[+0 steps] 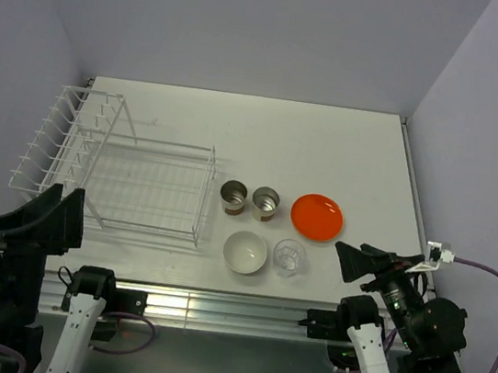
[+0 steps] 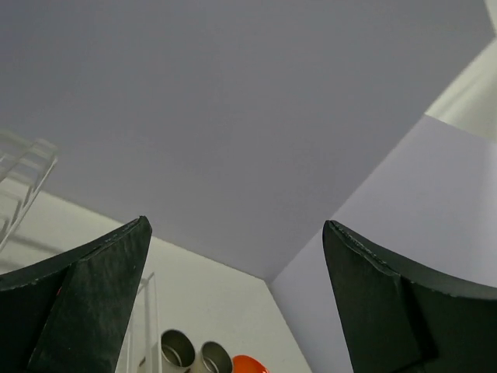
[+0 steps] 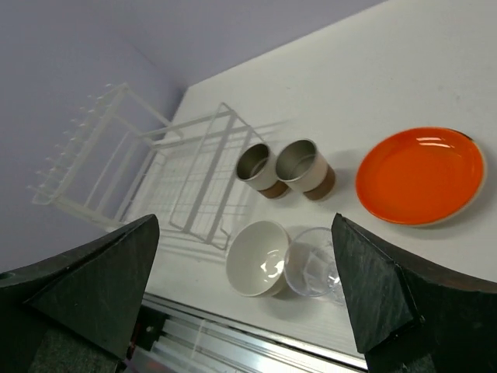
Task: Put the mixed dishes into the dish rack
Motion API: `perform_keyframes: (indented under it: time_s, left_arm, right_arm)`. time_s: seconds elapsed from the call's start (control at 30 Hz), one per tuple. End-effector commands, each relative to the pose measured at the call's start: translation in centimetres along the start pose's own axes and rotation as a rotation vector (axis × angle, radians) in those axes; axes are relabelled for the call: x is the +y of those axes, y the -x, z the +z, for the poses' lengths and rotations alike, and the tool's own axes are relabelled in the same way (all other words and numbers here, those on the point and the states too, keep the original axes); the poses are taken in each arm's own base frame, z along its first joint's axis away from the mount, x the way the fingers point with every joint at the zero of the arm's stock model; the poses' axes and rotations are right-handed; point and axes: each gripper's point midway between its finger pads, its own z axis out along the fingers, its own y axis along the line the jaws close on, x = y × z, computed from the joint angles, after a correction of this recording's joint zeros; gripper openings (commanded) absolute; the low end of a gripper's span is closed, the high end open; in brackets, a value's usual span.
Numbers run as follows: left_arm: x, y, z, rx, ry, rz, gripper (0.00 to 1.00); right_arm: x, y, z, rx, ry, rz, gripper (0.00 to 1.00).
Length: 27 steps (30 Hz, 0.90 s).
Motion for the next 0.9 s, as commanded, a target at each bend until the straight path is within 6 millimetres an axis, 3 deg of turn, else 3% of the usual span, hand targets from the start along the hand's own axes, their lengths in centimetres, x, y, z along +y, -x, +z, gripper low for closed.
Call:
perform_keyframes:
  time_s: [0.0, 0.07, 0.27, 0.37, 0.47, 0.5, 0.53, 0.57, 0.6, 0.67, 0.7, 0.87]
  left_arm:
    - [1.8, 1.3, -4.5, -0.107, 0.108, -0.137, 0.99]
    - [2.0, 0.4, -3.7, -0.042, 0.148, -0.19, 0.99]
    - [-2.0, -2.7, -1.7, 0.219, -0.023, -0.109, 0.99]
    - [-4.2, -2.8, -2.0, 0.214, -0.157, -0.194, 0.99]
    - [-4.5, -3.6, -1.7, 0.24, -0.191, -0.246, 0.99]
    - [-4.6, -3.4, -1.8, 0.243, -0.185, -0.211, 0.99]
    - [-4.1, -3.7, -1.6, 0.267, -0.151, -0.191, 0.99]
    - [-2.4, -5.3, -0.7, 0.346, -0.055, -0.173, 0.99]
    - [-2.2, -5.0, -0.6, 0.357, -0.04, -0.106, 0.97]
    - [-0.4, -6.1, 0.3, 0.417, 0.051, -0.073, 0.91]
    - [0.3, -6.4, 0.2, 0.441, 0.087, -0.048, 0.89]
    - [1.5, -8.8, 1.0, 0.552, 0.115, -0.049, 0.79]
  right_arm:
    - [-3.8, -0.2, 1.8, 0.044, -0.216, 0.003, 1.0]
    - [-5.3, -1.1, 3.1, 0.097, -0.291, 0.02, 1.0]
    - [-7.0, -4.1, 8.1, 0.275, -0.332, 0.063, 0.98]
    - [-6.3, -6.3, 11.1, 0.409, -0.251, 0.076, 0.91]
    - [-6.8, -7.4, 13.4, 0.484, -0.276, 0.062, 0.87]
    - [-5.8, -7.4, 14.0, 0.496, -0.256, 0.04, 0.87]
    - [-5.5, -7.3, 14.5, 0.499, -0.251, 0.026, 0.87]
    - [-5.8, -7.9, 15.3, 0.522, -0.28, 0.015, 0.86]
    - [-4.8, -7.8, 15.8, 0.531, -0.261, 0.0, 0.86]
    - [-4.7, -8.8, 17.1, 0.573, -0.277, -0.014, 0.86]
    - [-4.3, -8.4, 17.8, 0.565, -0.28, -0.025, 0.86]
    - [-4.0, -10.8, 20.8, 0.641, -0.324, -0.073, 0.82]
